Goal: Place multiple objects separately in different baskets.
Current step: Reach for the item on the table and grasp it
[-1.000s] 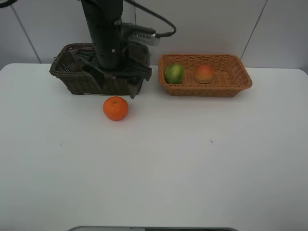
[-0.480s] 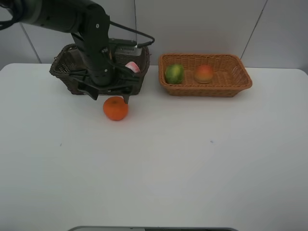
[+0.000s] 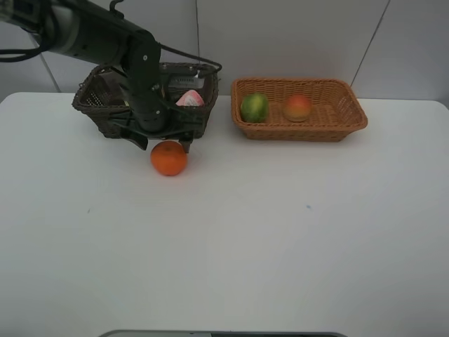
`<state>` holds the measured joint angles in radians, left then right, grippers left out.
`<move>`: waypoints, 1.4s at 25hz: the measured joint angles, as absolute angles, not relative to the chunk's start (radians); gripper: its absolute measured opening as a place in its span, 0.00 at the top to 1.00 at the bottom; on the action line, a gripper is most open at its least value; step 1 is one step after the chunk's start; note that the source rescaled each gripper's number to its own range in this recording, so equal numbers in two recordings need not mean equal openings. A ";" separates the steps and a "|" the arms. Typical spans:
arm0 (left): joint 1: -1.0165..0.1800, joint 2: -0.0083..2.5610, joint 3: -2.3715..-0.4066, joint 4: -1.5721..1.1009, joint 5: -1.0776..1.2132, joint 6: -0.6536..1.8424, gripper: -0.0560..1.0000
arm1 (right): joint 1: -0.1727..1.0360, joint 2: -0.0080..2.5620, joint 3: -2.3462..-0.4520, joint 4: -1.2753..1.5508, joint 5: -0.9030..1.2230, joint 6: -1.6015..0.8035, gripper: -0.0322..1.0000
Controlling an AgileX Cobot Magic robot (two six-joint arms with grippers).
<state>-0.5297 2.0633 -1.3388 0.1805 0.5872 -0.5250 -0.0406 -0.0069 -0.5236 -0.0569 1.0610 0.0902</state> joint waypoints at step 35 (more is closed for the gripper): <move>-0.528 2.159 -1.338 0.163 0.525 -0.494 0.12 | -0.041 -0.007 -0.524 -0.057 1.061 0.090 0.51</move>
